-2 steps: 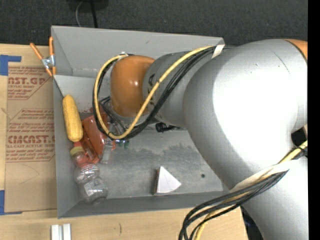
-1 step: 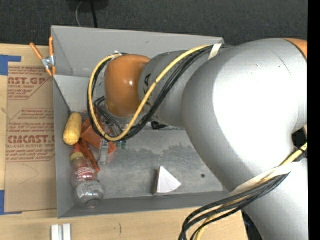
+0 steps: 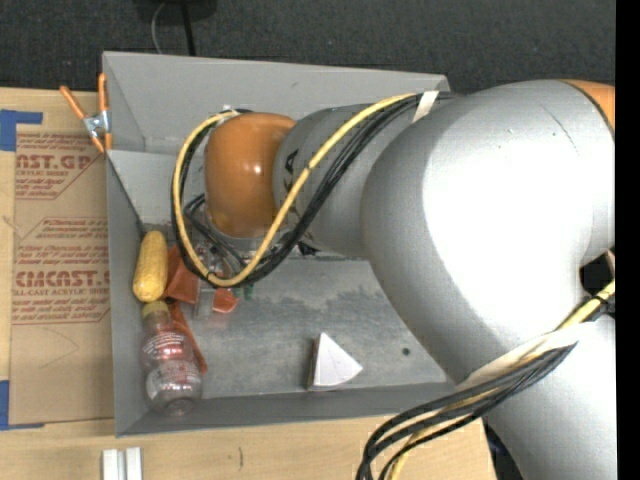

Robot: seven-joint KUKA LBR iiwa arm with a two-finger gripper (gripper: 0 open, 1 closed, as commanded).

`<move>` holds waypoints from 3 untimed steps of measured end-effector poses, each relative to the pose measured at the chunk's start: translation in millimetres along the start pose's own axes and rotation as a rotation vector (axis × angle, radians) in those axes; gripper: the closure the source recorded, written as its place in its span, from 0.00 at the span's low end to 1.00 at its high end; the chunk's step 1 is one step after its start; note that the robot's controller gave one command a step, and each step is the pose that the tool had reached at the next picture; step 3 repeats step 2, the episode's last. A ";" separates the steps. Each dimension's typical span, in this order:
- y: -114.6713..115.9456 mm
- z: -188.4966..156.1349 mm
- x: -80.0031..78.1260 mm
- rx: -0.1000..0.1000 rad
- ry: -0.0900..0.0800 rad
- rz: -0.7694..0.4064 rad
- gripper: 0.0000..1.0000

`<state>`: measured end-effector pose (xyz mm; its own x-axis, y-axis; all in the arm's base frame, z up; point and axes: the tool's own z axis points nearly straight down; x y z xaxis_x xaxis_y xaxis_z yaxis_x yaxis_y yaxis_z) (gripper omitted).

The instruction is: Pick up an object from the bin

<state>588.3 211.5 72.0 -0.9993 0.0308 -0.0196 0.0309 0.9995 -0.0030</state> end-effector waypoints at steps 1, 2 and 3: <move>0.0 0.0 0.0 0.000 0.000 0.000 1.00; -0.2 -36.9 7.6 0.004 0.012 -0.008 1.00; -0.2 -36.9 7.6 0.004 0.012 -0.008 1.00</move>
Offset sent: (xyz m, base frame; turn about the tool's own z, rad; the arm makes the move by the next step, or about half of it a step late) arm -0.0127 0.0044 0.1113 -0.0222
